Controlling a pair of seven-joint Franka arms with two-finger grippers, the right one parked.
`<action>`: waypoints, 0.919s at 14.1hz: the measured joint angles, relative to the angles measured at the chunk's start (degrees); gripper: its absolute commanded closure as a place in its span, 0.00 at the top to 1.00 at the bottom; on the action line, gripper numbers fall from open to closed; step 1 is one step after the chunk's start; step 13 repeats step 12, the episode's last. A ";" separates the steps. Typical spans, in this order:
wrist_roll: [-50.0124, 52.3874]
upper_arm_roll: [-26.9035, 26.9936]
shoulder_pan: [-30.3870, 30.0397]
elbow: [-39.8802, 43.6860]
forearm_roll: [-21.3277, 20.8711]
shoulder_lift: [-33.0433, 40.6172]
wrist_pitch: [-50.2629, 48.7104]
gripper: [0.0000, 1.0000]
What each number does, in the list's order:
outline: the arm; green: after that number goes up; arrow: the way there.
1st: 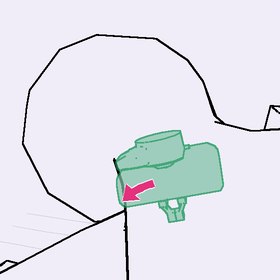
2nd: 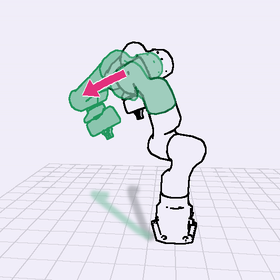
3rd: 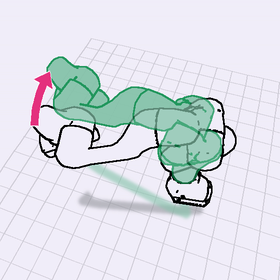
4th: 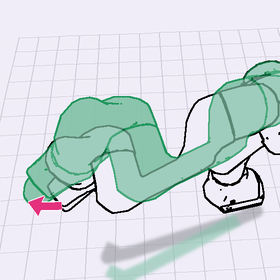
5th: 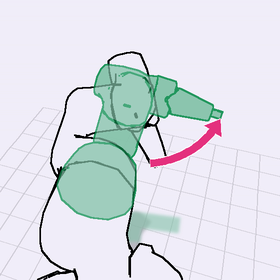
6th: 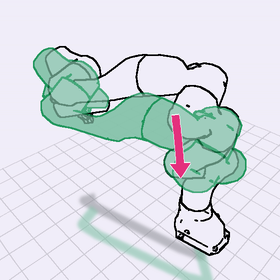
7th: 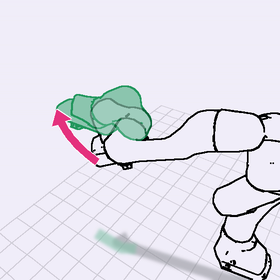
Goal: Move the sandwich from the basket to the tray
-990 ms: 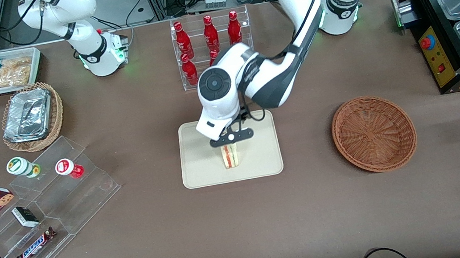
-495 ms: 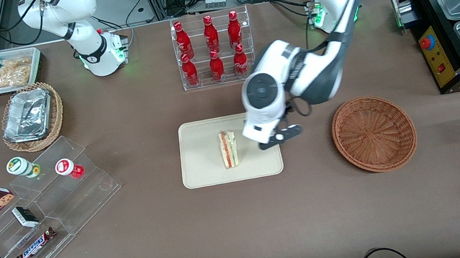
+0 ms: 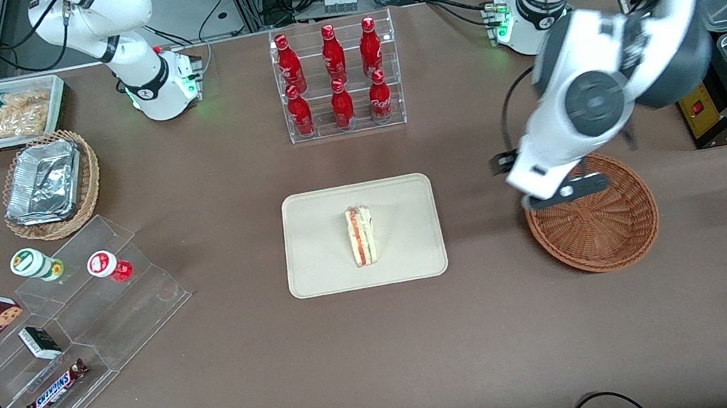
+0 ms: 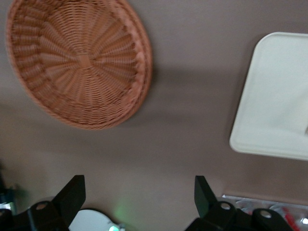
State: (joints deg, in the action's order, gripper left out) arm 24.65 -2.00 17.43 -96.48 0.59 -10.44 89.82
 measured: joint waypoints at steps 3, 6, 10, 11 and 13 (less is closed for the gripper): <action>-8.36 -0.18 -7.17 0.30 0.02 4.97 -5.09 1.00; -16.12 -1.43 -14.26 3.38 0.08 7.70 -8.75 1.00; -18.64 -2.47 -18.60 7.52 0.08 9.26 -8.82 1.00; -18.68 -2.61 -19.29 8.53 0.08 9.34 -8.84 1.00; -18.73 -2.69 -19.71 9.17 0.08 9.46 -8.86 1.00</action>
